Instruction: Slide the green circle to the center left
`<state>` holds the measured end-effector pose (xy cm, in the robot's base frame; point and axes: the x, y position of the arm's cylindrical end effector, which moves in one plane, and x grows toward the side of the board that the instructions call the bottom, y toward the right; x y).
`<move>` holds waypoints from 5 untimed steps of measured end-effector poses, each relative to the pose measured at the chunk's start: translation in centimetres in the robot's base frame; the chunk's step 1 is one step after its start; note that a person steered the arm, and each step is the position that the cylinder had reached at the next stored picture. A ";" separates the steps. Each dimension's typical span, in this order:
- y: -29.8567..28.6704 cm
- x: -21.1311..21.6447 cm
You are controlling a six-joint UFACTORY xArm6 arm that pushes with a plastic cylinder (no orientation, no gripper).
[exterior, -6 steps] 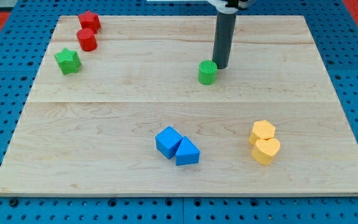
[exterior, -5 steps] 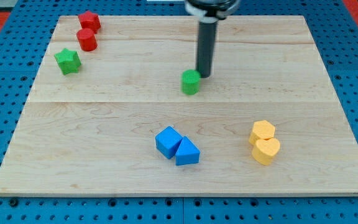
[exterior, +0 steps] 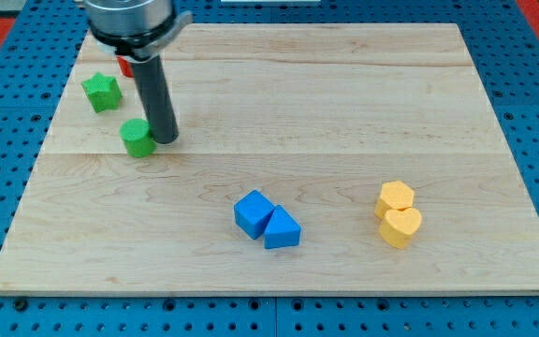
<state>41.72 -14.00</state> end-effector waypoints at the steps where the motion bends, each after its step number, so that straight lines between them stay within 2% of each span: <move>1: 2.4 2.2; 2: -3.2 3.2; 3: -9.5 0.3; 4: -10.7 0.4; 5: -3.4 1.4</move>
